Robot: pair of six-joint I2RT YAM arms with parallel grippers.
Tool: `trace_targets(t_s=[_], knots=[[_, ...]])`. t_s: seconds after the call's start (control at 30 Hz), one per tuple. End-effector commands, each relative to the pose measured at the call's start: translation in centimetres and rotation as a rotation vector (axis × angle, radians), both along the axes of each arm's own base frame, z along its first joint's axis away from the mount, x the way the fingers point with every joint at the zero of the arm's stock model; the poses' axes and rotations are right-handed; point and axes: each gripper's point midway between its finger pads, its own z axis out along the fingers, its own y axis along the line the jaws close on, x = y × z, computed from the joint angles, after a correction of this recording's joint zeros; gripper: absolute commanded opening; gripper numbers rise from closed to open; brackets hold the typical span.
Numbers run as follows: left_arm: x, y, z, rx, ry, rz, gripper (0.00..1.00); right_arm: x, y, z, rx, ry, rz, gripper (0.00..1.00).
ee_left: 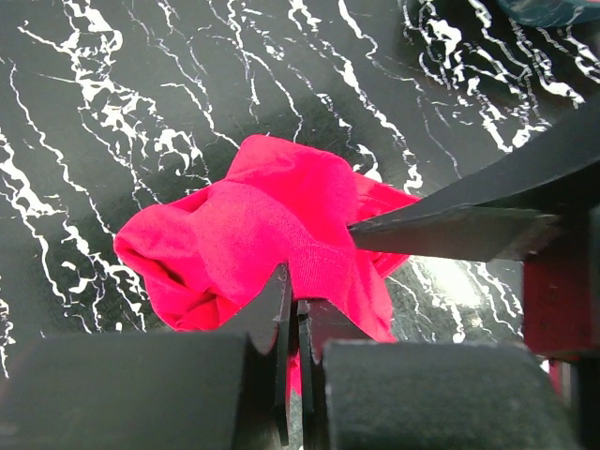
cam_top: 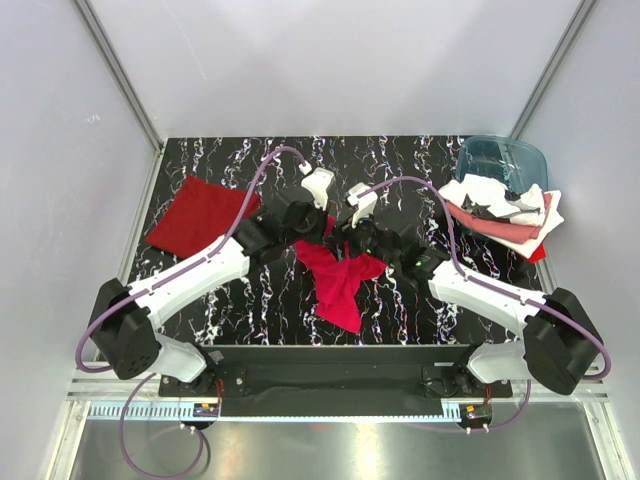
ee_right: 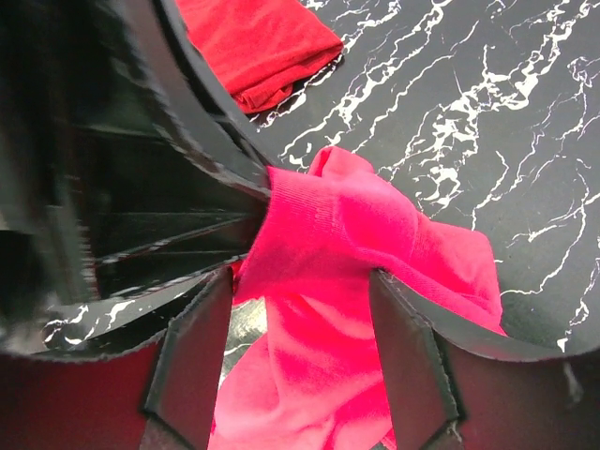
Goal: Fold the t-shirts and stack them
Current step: Flatten the tshirt out
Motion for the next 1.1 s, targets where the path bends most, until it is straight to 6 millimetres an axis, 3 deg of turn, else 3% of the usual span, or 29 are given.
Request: trace_targets(t_s=[0.0, 0.03, 0.1, 0.17, 0.23, 0.43, 0.6, 0.8, 0.83, 0.9, 1.03, 1.07], knots=[[-0.8, -0.9, 3.3, -0.101, -0.045, -0.042, 0.01, 0.5, 0.7, 1.8, 0.044, -0.046, 0.004, 0.64], [-0.9, -1.0, 3.4, -0.103, -0.045, -0.046, 0.01, 0.6, 0.6, 2.0, 0.050, -0.053, -0.004, 0.55], [-0.9, -1.0, 3.4, -0.103, -0.043, -0.046, 0.01, 0.6, 0.5, 2.2, 0.056, -0.055, -0.011, 0.49], [-1.0, -1.0, 3.4, -0.106, -0.042, -0.051, 0.01, 0.5, 0.6, 2.3, 0.060, -0.054, -0.003, 0.51], [-1.3, -1.4, 3.5, -0.122, -0.036, -0.074, 0.01, 0.3, 0.8, 2.2, 0.066, -0.050, 0.015, 0.59], [-2.0, -2.0, 3.9, -0.151, -0.023, -0.119, 0.01, 0.3, 0.8, 2.6, 0.080, -0.054, 0.005, 0.53], [-2.2, -2.0, 4.1, -0.156, -0.020, -0.120, 0.01, 0.7, -0.2, 3.1, 0.098, -0.065, -0.053, 0.32], [-0.9, -0.3, 3.6, -0.098, -0.045, -0.016, 0.01, 0.9, -1.1, 3.7, 0.102, -0.088, -0.096, 0.18], [-0.6, 0.0, 3.5, -0.087, -0.049, 0.003, 0.02, 0.9, -1.2, 4.0, 0.105, -0.093, -0.102, 0.08], [0.0, 0.8, 3.0, -0.051, -0.056, 0.049, 0.02, 1.5, -2.0, 3.9, 0.096, -0.093, -0.155, 0.00], [0.0, 0.3, 2.7, -0.049, -0.050, 0.031, 0.02, 2.5, -3.7, 4.2, 0.094, -0.096, -0.274, 0.00], [-0.2, 0.0, 2.7, -0.055, -0.045, 0.013, 0.06, 2.8, -4.2, 4.2, 0.095, -0.097, -0.311, 0.00]])
